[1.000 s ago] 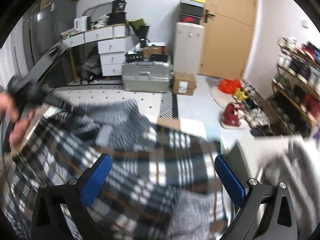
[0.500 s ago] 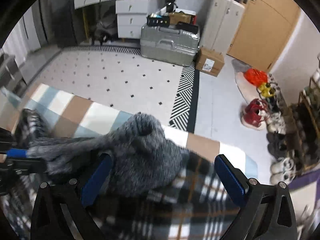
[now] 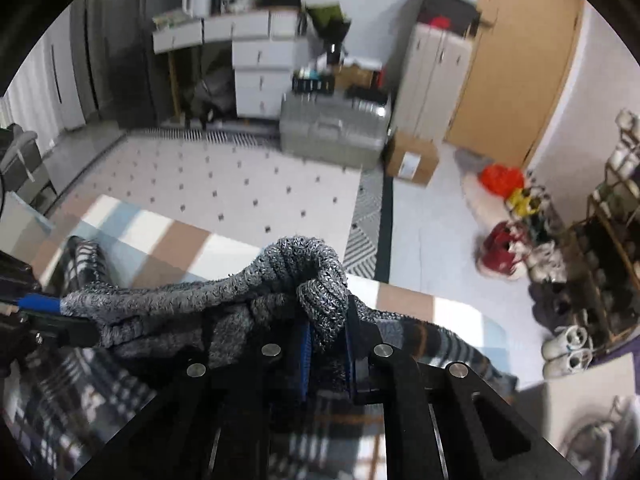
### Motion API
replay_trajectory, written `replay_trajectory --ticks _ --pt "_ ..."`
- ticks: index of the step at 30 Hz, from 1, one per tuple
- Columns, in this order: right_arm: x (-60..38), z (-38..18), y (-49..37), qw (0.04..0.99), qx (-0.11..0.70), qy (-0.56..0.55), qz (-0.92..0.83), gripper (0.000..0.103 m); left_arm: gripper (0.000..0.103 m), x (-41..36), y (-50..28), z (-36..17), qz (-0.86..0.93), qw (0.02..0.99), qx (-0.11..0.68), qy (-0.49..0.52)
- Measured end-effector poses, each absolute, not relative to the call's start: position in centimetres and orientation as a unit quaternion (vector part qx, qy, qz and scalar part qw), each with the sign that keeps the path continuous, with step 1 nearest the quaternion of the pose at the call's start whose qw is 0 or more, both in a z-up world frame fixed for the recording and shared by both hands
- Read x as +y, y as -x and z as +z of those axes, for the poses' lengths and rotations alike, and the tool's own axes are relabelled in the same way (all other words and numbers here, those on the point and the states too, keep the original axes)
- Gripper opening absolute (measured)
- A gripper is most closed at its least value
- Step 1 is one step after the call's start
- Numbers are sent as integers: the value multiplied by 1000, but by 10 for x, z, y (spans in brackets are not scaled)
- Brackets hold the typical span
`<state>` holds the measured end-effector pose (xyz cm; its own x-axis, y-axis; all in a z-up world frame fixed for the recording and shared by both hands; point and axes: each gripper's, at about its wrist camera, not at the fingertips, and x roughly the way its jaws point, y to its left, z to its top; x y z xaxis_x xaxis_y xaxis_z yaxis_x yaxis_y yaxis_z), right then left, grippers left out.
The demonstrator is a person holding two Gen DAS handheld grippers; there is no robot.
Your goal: Fold large clothes
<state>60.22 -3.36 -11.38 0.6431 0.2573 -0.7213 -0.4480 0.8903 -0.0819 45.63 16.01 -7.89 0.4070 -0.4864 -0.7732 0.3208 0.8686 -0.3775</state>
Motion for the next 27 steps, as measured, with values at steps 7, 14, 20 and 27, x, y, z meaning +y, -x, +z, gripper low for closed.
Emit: replay_trajectory --ticks 7,14,20,27 --pt "-63 -62 -514 921 298 132 216 12 5 142 -366 -35 -217 872 437 45" --pt "-95 -74 -426 918 309 82 235 13 5 145 -311 -67 -206 867 446 87" --pt "-103 -126 -379 901 351 96 238 13 5 138 -276 -95 -203 857 462 103" --pt "-108 -178 -363 867 428 80 243 13 5 132 -262 -120 -195 840 494 111"
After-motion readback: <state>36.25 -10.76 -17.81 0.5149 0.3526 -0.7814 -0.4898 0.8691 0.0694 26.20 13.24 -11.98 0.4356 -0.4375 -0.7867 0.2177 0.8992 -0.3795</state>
